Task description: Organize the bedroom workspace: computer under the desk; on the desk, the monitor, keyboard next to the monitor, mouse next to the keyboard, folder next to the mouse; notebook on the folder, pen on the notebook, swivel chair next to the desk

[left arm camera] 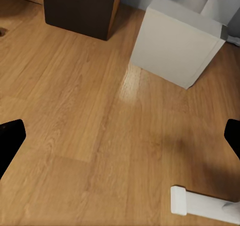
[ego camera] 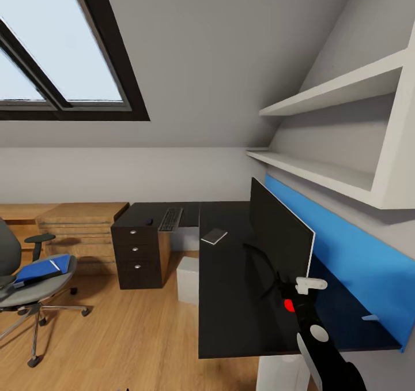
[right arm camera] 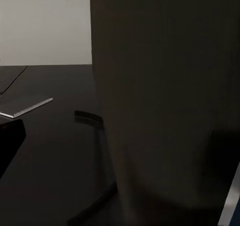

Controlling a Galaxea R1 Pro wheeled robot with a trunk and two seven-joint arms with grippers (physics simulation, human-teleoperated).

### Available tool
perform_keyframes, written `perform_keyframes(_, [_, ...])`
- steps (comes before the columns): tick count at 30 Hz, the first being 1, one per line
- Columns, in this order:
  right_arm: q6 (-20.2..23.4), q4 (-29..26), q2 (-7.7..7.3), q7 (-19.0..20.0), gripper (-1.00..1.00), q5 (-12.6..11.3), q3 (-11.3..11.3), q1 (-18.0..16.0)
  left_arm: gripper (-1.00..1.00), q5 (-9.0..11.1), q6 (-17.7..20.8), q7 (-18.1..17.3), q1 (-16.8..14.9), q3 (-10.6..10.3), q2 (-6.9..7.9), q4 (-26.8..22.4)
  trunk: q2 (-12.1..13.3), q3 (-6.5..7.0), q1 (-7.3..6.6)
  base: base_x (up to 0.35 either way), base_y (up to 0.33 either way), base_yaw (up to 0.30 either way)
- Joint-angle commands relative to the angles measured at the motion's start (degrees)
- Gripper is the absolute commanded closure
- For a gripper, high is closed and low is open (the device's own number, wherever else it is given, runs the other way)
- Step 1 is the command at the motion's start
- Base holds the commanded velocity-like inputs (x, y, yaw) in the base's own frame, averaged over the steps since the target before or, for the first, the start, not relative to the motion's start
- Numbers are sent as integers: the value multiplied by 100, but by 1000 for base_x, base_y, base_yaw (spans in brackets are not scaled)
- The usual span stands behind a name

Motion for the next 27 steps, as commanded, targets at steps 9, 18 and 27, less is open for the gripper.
perform_keyframes(9, [-10, 5, 0, -25, -100, 38, 4, -7, -100, 55, -5, -53, -6, 18, -1, 6, -6, -9, 1, -56, 1, 0])
perform_keyframes(18, [-10, 6, 0, -25, -100, 40, 4, -7, -100, 55, -3, -53, -6, 18, -1, 6, -6, -9, 1, -26, -15, 0])
perform_keyframes(27, [-10, 7, 0, -25, -100, 44, 4, -8, -100, 57, -3, -51, -6, 18, -1, 6, -6, -9, 1, 101, -74, 0])
